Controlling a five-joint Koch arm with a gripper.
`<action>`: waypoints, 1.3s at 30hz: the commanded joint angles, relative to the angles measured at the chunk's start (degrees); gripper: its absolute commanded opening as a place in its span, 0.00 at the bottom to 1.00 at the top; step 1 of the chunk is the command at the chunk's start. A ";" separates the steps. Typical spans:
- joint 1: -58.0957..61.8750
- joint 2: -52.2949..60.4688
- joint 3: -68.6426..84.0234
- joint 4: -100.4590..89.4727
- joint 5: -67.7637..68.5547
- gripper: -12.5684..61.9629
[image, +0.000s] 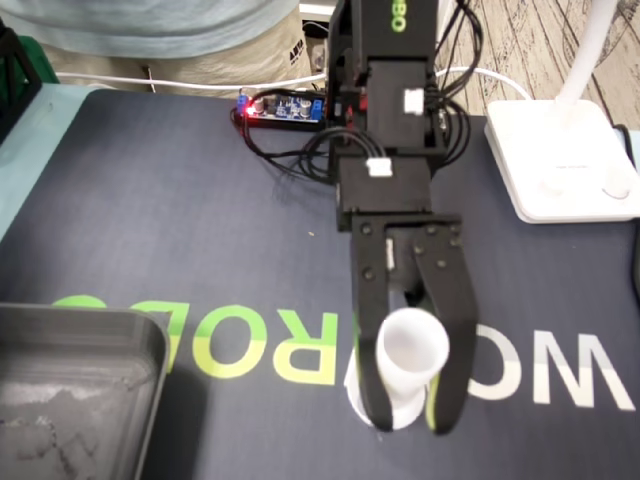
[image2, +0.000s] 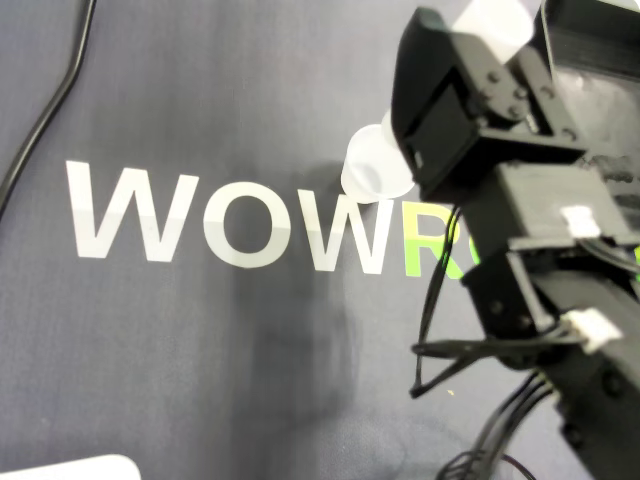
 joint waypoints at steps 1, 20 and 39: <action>-0.70 -0.62 -0.62 -6.59 -1.49 0.20; -1.58 -7.91 1.23 -12.39 -2.11 0.20; -0.53 -11.16 2.81 -14.06 -2.55 0.36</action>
